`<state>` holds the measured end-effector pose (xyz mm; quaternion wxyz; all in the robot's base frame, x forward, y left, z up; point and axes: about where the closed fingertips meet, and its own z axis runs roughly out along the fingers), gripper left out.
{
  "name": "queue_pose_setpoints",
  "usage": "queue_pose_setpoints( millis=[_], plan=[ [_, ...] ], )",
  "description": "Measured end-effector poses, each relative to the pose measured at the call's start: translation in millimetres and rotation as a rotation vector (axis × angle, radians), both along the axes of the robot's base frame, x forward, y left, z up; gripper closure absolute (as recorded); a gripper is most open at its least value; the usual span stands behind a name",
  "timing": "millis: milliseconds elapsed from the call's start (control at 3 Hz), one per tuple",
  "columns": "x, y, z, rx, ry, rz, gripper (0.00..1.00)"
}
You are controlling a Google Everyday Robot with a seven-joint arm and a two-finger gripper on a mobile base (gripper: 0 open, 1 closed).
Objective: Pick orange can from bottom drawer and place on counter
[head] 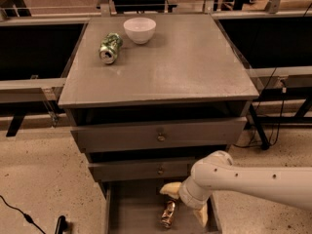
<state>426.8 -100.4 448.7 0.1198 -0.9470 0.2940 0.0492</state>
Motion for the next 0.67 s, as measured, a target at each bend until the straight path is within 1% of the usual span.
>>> queue_pose_setpoints(
  millis=[333, 667],
  plan=[
    [-19.9, 11.2, -37.4, 0.045, 0.050, 0.084, 0.00],
    [-20.4, 11.2, -37.6, 0.045, 0.051, 0.085, 0.00]
  ],
)
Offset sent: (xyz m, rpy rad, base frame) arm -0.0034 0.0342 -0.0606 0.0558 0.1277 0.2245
